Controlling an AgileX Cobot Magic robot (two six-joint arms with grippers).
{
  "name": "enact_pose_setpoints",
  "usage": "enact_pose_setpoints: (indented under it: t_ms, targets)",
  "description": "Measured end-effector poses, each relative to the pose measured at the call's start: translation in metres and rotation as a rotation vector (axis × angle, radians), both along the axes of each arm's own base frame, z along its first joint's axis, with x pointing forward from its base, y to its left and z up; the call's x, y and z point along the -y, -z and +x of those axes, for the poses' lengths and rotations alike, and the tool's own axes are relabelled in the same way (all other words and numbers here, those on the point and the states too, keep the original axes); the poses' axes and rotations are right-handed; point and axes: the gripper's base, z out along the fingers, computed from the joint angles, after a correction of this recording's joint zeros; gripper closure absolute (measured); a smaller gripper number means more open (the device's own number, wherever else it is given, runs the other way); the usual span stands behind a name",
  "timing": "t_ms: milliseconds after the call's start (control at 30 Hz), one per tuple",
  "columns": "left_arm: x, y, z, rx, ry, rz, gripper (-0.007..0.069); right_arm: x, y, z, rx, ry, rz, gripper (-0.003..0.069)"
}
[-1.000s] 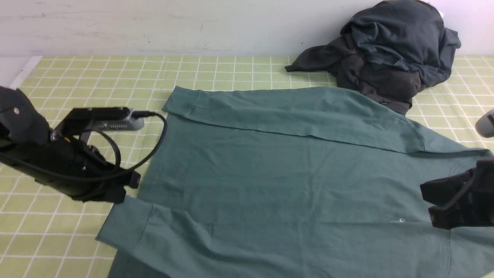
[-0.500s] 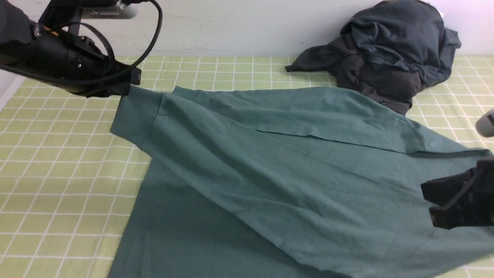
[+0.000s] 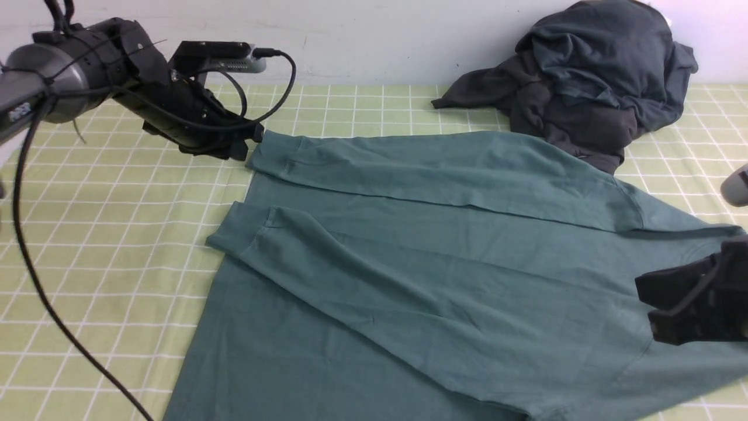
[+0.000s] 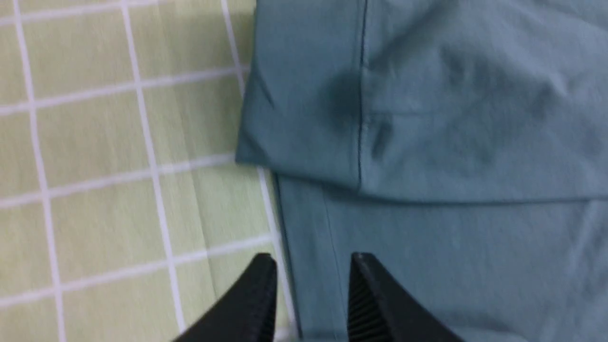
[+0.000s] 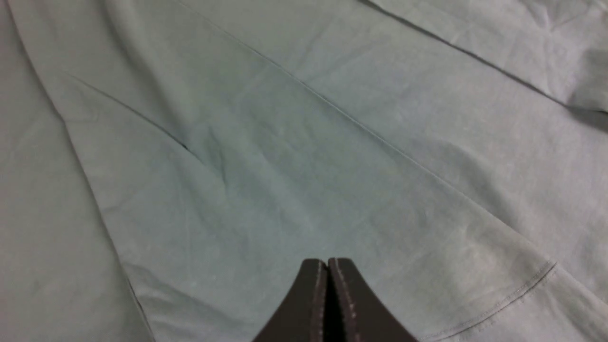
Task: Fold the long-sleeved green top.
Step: Use the left arm to clamp the cuff farthest from it, then use the left arm to drag and drop the cuff onto the cuff closest to the left arm
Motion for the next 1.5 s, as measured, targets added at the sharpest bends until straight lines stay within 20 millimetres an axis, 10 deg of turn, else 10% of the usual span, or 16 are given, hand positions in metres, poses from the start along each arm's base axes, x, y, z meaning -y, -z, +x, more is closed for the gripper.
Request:
enact_pose_setpoints:
  t_ms: [400,633,800,1133,1300,1500]
  targets:
    - [0.002,0.060,0.046,0.017,-0.051,-0.009,0.0293,0.000,0.001,0.002,0.007,0.006,-0.001,0.0673]
    - [0.014,0.065,0.048,0.052,0.003,0.020,0.0567,-0.003,0.014,0.012,-0.060,0.016,0.013,0.0673]
    - [0.021,0.041,0.042,0.071,0.079,0.052,0.0608,-0.003,0.015,0.013,-0.069,0.017,0.018,0.0673]
    - [0.025,-0.095,-0.038,-0.127,0.178,0.049,0.0608,-0.004,0.017,0.010,-0.095,-0.005,0.011,0.0673]
    - [0.018,-0.091,-0.063,-0.215,0.109,0.106,0.0608,-0.004,0.015,0.007,-0.105,-0.017,0.014,0.0673]
    - [0.025,-0.030,-0.123,-0.487,0.164,0.240,0.0604,-0.003,0.005,-0.001,-0.050,-0.038,0.006,0.0673]
